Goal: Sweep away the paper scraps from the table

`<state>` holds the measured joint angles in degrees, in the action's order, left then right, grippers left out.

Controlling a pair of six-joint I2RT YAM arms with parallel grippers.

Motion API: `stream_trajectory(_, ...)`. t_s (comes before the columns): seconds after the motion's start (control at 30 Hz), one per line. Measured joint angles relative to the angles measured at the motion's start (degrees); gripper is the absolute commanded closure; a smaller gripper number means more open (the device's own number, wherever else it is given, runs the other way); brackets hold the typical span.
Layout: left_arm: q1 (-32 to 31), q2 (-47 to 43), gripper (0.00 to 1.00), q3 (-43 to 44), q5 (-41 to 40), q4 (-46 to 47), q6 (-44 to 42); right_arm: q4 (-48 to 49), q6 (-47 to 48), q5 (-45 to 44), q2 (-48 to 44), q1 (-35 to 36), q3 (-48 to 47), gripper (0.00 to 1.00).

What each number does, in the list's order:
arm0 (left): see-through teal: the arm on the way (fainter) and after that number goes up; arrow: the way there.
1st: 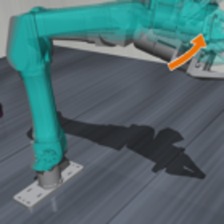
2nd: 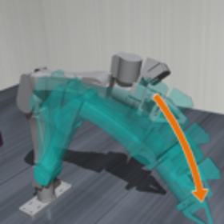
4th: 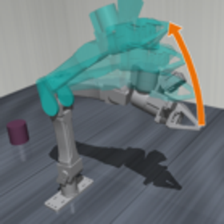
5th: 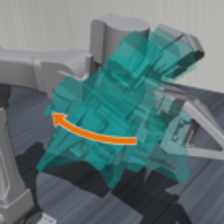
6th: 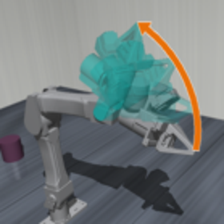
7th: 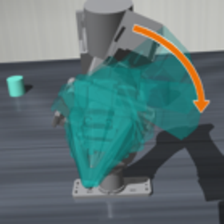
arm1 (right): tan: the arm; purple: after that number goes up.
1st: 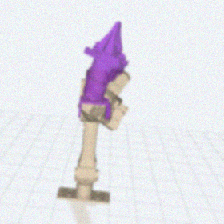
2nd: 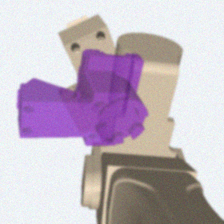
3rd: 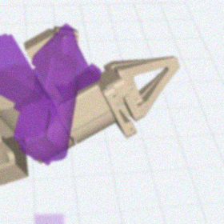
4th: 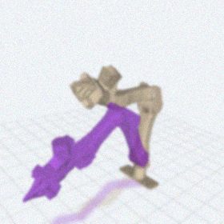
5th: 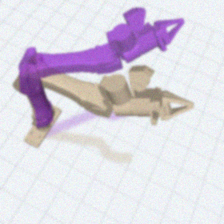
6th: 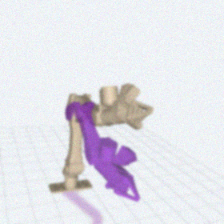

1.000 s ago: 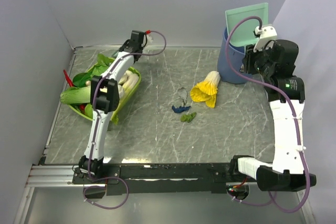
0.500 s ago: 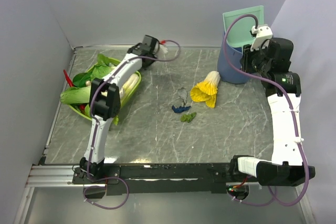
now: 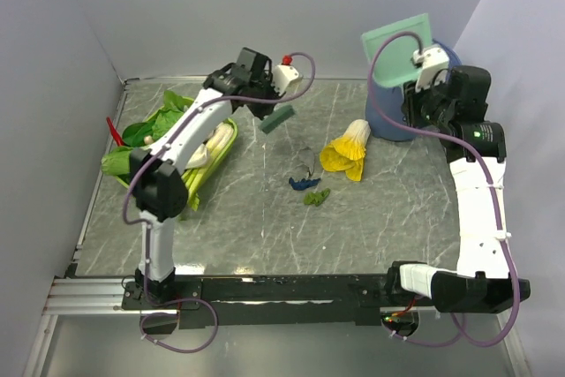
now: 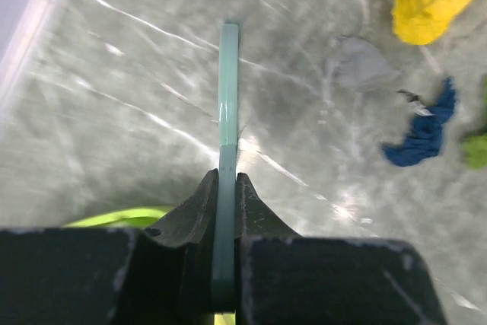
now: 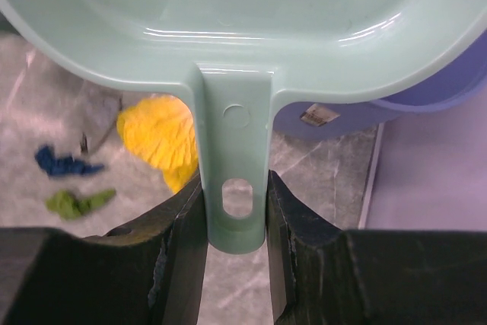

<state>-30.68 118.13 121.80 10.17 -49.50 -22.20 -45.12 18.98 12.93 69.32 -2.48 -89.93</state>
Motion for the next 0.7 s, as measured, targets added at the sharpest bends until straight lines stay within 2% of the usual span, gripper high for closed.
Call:
stream_trajectory(0.13,-0.4,-6.8,0.99,-10.5,-1.3,10.3,-5.9,-9.0,12.5,4.3,-0.8,0.5,3.2,1.0)
stream_trajectory(0.3,-3.2,-7.5,0.99,-16.6,-2.0,19.5,-13.1,-21.5,27.7,5.7,-3.4,0.8,18.0,1.0)
stream_trajectory(0.47,-4.7,-7.5,0.99,-20.3,-2.6,24.1,-18.1,-28.8,35.5,3.3,-7.2,1.1,29.6,1.0)
stream_trajectory(0.7,-6.7,-7.5,0.99,-23.2,-2.9,26.9,-23.5,-30.6,41.2,-1.7,-9.2,1.5,37.0,1.0)
